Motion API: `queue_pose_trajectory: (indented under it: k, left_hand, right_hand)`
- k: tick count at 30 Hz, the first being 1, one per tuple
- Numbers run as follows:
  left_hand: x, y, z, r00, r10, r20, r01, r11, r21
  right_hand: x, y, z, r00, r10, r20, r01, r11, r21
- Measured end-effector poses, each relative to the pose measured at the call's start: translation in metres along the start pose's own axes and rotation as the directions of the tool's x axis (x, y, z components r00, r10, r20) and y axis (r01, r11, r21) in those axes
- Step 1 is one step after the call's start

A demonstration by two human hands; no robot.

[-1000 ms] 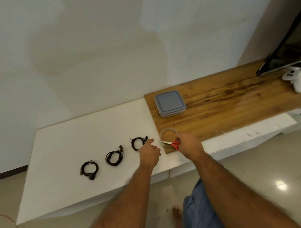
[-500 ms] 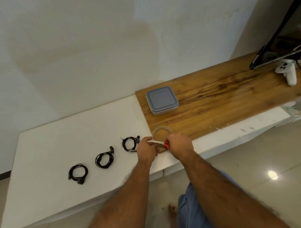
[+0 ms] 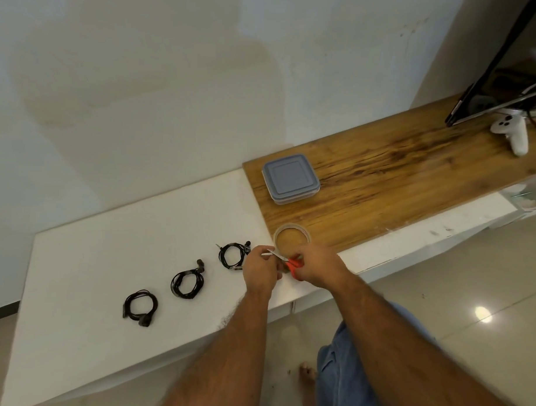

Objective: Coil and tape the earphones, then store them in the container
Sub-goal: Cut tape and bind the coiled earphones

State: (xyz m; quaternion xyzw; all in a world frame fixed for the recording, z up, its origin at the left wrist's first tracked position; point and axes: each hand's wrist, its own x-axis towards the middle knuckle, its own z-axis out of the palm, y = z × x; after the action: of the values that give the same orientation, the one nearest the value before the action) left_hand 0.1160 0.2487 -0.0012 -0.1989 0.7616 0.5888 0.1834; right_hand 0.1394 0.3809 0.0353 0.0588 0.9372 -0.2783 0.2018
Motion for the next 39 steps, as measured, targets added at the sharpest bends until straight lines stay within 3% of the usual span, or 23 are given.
queue_pose_trajectory:
  k: [5, 11, 15, 17, 21, 29, 39]
  left_hand:
    - [0.001, 0.0, 0.001, 1.0, -0.015, -0.001, 0.015, 0.999, 0.028]
    - [0.004, -0.006, 0.0, 1.0, -0.024, -0.015, 0.024, 0.999, -0.025]
    - [0.003, -0.003, 0.001, 0.999, -0.049, -0.006, 0.048, 0.993, -0.105]
    - [0.002, -0.003, 0.001, 0.998, -0.068, 0.006, 0.069, 0.991, -0.117]
    - [0.002, -0.004, -0.001, 0.995, -0.08, 0.056, 0.086, 0.989, -0.122]
    - [0.008, -0.01, -0.004, 1.0, -0.029, 0.002, 0.029, 0.998, -0.06]
    - [0.005, -0.006, -0.002, 0.982, 0.102, -0.158, -0.068, 0.975, 0.21]
  right_hand:
    - [-0.004, 0.0, 0.002, 0.992, 0.008, 0.125, -0.033, 0.981, 0.193]
    - [-0.011, 0.005, -0.009, 0.99, 0.013, 0.137, -0.07, 0.905, 0.419]
    - [-0.005, 0.01, -0.016, 0.982, 0.135, -0.129, -0.097, 0.959, 0.268]
    - [-0.001, 0.01, -0.014, 0.974, 0.124, -0.187, -0.096, 0.984, 0.153]
    - [0.003, 0.002, -0.001, 0.989, 0.034, -0.144, -0.036, 0.999, -0.016]
    - [0.006, 0.003, 0.006, 0.991, 0.008, -0.133, -0.019, 0.997, -0.081]
    - [0.011, 0.004, 0.001, 0.982, 0.057, -0.179, -0.055, 0.998, 0.016]
